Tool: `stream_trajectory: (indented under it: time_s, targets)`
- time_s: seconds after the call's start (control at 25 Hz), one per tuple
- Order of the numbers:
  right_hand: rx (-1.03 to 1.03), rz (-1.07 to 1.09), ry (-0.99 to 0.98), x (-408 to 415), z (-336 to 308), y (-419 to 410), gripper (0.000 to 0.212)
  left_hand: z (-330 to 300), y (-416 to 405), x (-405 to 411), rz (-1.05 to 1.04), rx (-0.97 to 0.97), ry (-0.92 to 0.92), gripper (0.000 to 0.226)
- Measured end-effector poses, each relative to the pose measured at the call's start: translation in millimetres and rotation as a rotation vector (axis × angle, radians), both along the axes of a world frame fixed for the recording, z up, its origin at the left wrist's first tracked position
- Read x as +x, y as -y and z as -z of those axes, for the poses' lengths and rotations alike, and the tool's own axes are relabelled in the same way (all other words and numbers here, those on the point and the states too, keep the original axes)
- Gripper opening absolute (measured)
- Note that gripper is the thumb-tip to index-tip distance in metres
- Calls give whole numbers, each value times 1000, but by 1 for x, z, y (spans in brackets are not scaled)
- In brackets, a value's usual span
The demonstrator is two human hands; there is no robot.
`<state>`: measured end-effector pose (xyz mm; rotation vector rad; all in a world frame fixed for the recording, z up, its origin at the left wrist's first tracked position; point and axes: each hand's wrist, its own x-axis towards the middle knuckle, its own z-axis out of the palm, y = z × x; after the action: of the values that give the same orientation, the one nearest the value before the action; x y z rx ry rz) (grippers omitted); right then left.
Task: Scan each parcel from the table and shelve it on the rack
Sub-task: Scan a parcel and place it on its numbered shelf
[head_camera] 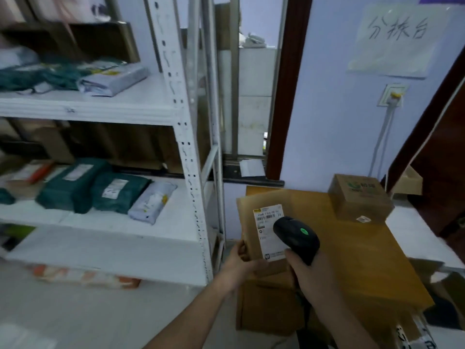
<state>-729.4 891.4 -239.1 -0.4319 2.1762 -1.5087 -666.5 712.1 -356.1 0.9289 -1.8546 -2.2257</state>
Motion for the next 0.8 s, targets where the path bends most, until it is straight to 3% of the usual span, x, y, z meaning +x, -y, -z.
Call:
stream_trajectory:
  time_s: [0.16,0.24,0.4,0.52,0.8]
  targets:
    - [-57,-139,-15,29,-27,36,29,-33,35,55,-100,-88,-56,79]
    - [-64,-216,-32,40,-42,58,32,-48,53,78,-166,-114,-89,71]
    - [-67,-278,-82,69,-70,110,16,-75,100,124,-266,-128,-170,86]
    - [-99,-324,-140,96,-94,152,15,-100,148,159,-317,-168,-221,103]
    - [-249,-352,-286,151,-160,241,21,-184,260,207,-322,-301,-367,92]
